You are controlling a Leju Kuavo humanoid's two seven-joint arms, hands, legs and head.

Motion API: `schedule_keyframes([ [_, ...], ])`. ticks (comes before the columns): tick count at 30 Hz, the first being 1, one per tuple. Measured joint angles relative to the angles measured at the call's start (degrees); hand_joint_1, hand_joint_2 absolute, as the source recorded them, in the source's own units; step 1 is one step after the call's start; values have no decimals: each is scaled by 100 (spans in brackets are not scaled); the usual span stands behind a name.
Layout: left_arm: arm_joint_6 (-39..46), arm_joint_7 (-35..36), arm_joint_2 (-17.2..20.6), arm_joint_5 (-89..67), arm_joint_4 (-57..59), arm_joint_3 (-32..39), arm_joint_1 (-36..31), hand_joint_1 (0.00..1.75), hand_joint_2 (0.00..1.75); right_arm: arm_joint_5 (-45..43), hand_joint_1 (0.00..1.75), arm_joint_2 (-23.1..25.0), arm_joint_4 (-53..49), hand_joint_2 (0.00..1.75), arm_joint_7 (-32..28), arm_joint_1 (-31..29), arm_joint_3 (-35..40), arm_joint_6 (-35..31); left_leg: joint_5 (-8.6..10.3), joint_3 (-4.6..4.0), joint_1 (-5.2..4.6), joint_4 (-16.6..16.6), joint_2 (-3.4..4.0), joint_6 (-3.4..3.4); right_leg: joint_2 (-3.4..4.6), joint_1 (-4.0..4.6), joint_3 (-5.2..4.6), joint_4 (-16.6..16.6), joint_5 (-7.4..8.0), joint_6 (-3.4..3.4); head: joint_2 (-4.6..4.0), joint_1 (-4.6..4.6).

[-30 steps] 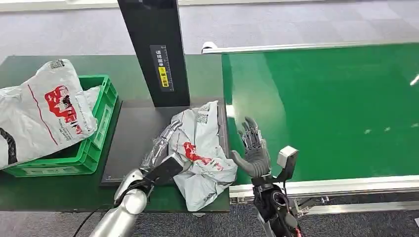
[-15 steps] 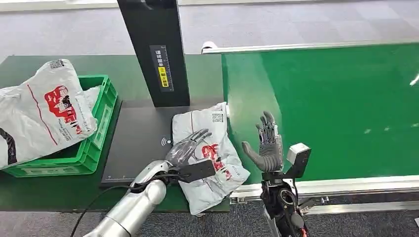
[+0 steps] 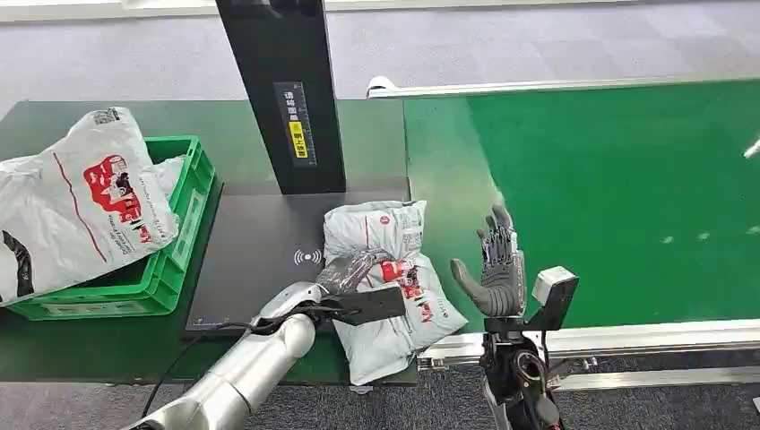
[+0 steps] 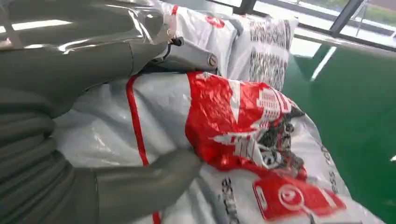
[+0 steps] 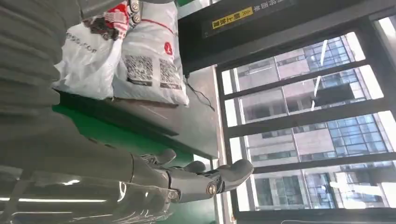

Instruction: Moved the parcel from conveyor to table for the left to box.

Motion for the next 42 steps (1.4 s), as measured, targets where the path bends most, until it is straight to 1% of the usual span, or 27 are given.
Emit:
schedule_keyframes([
  [31,114,-70,-33,18,116,-31,-69,175,175,9,0,-2,-88,175,24,83,-74,0,0,2,0,0,1,0,0,0,1,0,0,0,0,0],
  [37,358,-349,-17,197,25,-26,45,175,175,37,0,0,-140,175,31,106,-90,0,0,1,0,0,2,0,1,0,-1,0,0,0,0,0],
  [42,829,-674,77,549,-560,13,390,175,175,46,0,-2,-238,175,31,219,-118,-37,0,-14,0,0,3,0,1,0,-16,1,0,0,2,-2],
])
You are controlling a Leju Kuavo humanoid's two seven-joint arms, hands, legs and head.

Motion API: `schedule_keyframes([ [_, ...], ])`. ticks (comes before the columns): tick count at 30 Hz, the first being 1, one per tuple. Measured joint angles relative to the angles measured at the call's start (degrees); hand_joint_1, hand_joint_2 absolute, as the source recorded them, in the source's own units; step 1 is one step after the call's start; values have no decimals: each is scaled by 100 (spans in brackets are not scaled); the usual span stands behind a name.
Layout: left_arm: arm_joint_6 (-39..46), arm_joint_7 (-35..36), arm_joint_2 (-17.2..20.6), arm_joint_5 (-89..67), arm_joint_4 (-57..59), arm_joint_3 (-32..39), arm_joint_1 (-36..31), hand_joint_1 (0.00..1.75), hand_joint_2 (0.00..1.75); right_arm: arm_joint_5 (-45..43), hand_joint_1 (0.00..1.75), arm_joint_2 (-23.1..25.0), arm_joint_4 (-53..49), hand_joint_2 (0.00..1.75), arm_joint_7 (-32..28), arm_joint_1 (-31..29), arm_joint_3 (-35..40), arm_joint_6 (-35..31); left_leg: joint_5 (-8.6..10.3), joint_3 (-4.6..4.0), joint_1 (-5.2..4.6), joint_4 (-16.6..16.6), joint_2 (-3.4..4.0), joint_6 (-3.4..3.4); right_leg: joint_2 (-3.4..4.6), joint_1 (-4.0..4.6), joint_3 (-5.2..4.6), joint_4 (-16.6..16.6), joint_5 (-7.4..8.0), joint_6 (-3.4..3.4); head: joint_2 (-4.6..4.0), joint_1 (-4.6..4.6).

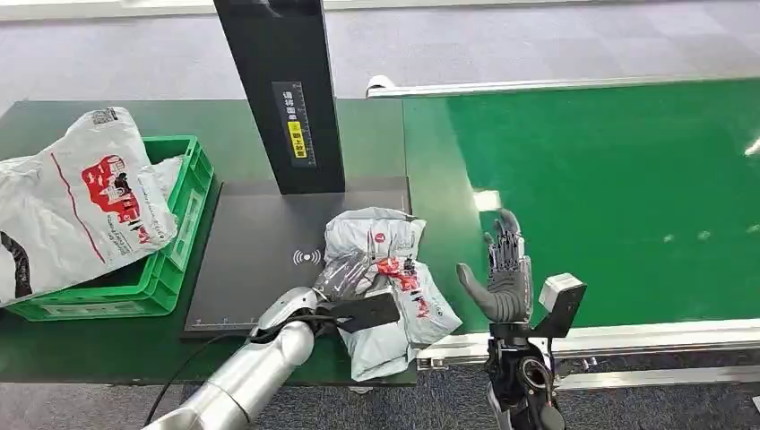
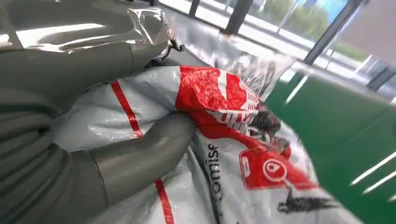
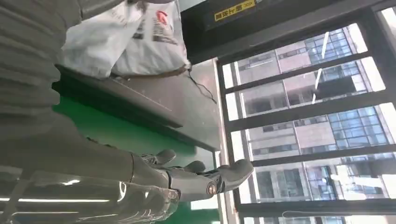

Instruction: Moved the parcel from conveyor to table for the left to box.

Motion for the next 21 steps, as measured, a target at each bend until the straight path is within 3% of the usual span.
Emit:
schedule_keyframes([
  [2,490,-327,65,196,-389,77,164,175,175,2,0,-2,-35,175,-4,36,-20,-17,0,-8,0,0,3,0,0,0,-6,1,0,0,-2,2],
  [4,1676,-883,212,464,-1052,300,447,175,175,-24,0,-20,-39,175,-66,69,-26,-26,-1,-12,1,-1,25,-1,12,2,-16,2,0,0,-2,0],
  [6,2240,-962,428,735,-1778,562,616,175,175,-72,0,-68,-39,175,-138,113,-35,-28,-2,-11,2,-2,23,-2,12,2,-18,1,0,-1,0,-2],
  [12,2362,-1420,653,902,-3119,1161,1066,175,175,-107,0,-129,-39,175,-199,137,-44,-31,-2,-14,2,-3,16,-2,7,2,-17,1,-4,0,0,0],
  [21,2419,-1477,752,935,-3661,1324,1241,175,175,-107,0,-149,-39,175,-199,135,-46,-31,-1,-14,-2,-1,13,-1,5,-2,-15,0,-1,1,-2,0],
])
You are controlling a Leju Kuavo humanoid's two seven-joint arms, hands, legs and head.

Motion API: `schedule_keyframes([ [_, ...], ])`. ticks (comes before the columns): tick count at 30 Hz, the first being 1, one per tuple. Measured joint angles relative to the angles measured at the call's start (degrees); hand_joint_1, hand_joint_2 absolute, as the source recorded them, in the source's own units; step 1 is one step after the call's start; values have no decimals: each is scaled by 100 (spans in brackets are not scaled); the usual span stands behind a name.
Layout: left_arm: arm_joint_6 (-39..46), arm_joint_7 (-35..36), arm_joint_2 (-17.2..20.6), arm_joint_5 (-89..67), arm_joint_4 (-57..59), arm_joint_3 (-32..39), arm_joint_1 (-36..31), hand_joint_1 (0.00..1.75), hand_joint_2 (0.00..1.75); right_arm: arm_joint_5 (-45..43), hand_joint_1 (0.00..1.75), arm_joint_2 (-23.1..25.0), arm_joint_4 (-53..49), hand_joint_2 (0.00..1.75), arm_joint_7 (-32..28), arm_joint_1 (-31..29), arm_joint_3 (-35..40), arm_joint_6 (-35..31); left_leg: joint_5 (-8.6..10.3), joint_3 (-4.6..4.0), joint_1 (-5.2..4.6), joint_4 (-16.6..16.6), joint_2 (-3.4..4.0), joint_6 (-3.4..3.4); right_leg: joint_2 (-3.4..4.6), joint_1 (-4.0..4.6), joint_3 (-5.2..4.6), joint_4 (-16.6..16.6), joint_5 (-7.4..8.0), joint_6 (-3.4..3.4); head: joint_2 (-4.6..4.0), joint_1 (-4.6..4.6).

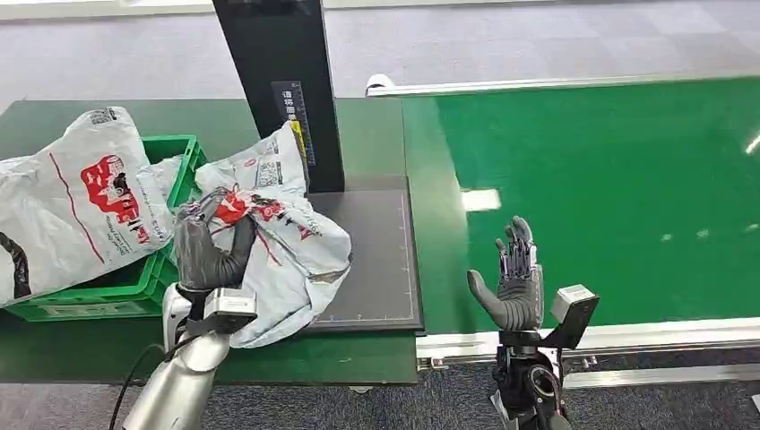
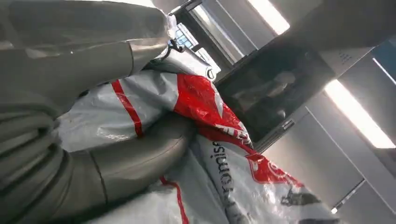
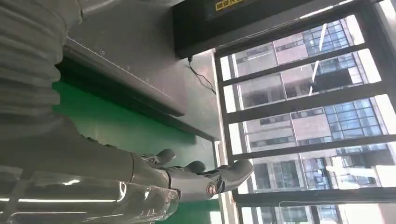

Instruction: Moved the parcel from conveyor to table for the left to box.

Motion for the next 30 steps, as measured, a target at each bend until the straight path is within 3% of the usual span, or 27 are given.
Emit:
schedule_keyframes([
  [10,433,-59,146,-335,-418,26,91,175,175,-61,0,-24,2,175,-35,1,0,-13,0,-1,2,-1,-1,-1,0,3,-2,0,-1,-1,0,0],
  [13,1067,906,282,-2237,-483,210,-71,175,175,-41,0,-31,2,175,-107,6,0,-79,1,-1,2,0,1,0,-1,2,-2,0,-1,-1,0,2],
  [16,1012,1664,520,-3787,-226,469,-493,175,175,-35,0,-37,2,175,-120,14,-2,-109,3,5,2,0,1,0,1,3,-1,1,2,-3,2,0],
  [19,997,2280,695,-4039,377,829,-1002,175,175,2,0,-48,-24,175,-120,84,-46,-149,6,8,5,-1,3,-2,1,5,1,3,4,-6,2,0],
  [30,643,3388,1040,-4490,2726,1869,-2235,175,175,247,0,-46,-385,175,20,339,-273,-100,6,-2,3,0,3,-3,2,4,-5,4,3,-5,2,2],
])
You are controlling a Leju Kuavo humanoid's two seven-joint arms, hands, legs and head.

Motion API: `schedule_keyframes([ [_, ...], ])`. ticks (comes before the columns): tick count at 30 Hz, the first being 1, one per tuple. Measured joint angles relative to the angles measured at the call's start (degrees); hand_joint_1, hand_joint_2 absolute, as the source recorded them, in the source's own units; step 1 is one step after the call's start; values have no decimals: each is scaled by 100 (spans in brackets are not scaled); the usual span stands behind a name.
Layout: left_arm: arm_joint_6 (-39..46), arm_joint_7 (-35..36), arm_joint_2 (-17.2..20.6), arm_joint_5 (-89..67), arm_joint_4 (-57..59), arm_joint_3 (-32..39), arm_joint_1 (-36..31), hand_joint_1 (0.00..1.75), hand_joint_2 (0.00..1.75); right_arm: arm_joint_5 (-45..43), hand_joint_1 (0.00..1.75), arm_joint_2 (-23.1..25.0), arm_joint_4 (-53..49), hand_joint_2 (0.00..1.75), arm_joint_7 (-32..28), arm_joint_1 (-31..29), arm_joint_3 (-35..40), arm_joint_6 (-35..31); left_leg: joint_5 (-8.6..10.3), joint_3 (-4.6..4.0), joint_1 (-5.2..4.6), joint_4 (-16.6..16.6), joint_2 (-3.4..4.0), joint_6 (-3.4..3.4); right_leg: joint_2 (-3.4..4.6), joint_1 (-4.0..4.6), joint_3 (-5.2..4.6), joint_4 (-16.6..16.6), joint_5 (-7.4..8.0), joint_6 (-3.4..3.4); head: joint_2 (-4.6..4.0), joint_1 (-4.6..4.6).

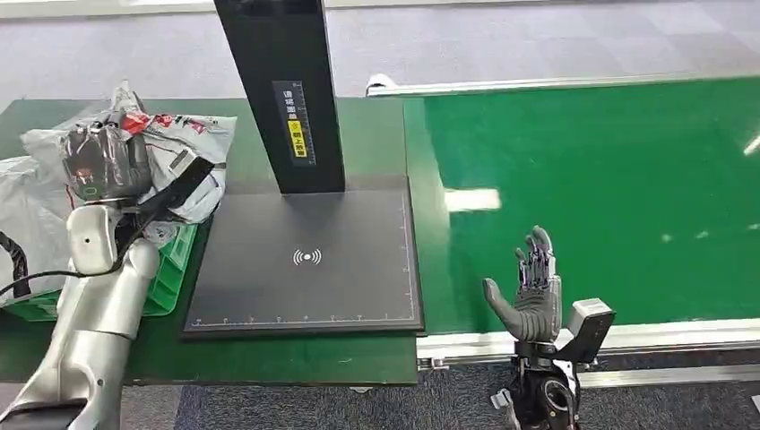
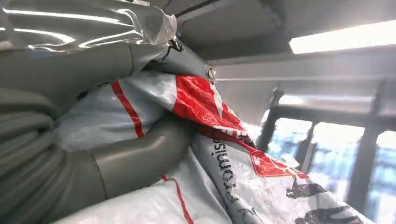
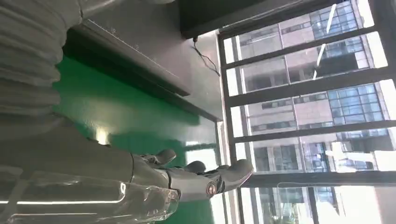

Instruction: Moved the parcel from conveyor to table for the left to box.

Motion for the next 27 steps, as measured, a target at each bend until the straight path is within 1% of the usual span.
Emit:
schedule_keyframes([
  [6,48,106,11,-34,162,45,-55,175,175,24,0,6,-17,175,6,14,0,11,0,0,0,0,2,0,1,0,-1,0,0,0,-2,0],
  [7,205,231,15,-59,442,153,-159,175,175,50,0,9,-63,175,17,68,-11,15,0,0,0,0,2,1,1,0,0,0,0,0,-2,0],
  [8,468,470,107,-251,692,339,-229,175,175,149,0,20,-107,175,83,99,-28,68,-1,1,1,0,7,0,3,1,-2,0,0,0,-2,-2],
  [18,472,683,367,-666,985,994,-273,175,175,304,0,24,-107,175,168,85,-30,122,-1,0,2,-1,4,0,2,2,-1,1,0,-1,0,0],
  [21,472,736,442,-706,1117,1084,-295,175,175,319,0,24,-107,175,168,77,-31,122,-1,0,2,-1,4,0,2,2,-2,0,0,-1,-2,0],
  [22,461,736,463,-710,1208,1108,-319,162,175,321,0,26,-107,175,166,68,-31,124,-1,0,2,-1,4,0,2,2,-2,0,0,-1,0,0],
  [23,448,734,470,-712,1327,1128,-361,87,175,321,0,28,-107,175,166,56,-31,127,-1,0,2,-1,3,0,2,2,-2,0,0,-1,-2,0],
  [24,439,734,481,-717,1449,1141,-406,30,175,321,0,28,-107,175,164,43,-31,127,-1,0,2,-1,2,0,1,2,-2,0,0,-1,-2,0],
  [25,386,727,485,-712,1607,1152,-465,10,175,323,0,28,-105,175,164,29,-31,131,-1,1,2,-1,3,0,1,2,-2,0,0,-1,0,0],
  [26,233,694,485,-637,1749,1174,-545,10,175,326,0,28,-105,175,164,20,-31,138,0,1,2,-1,2,0,1,2,0,0,0,-1,0,-2],
  [27,-124,636,483,-481,1959,1228,-644,10,175,334,0,26,-105,175,164,12,-33,168,0,2,2,-1,2,0,1,2,1,0,0,-1,0,2],
])
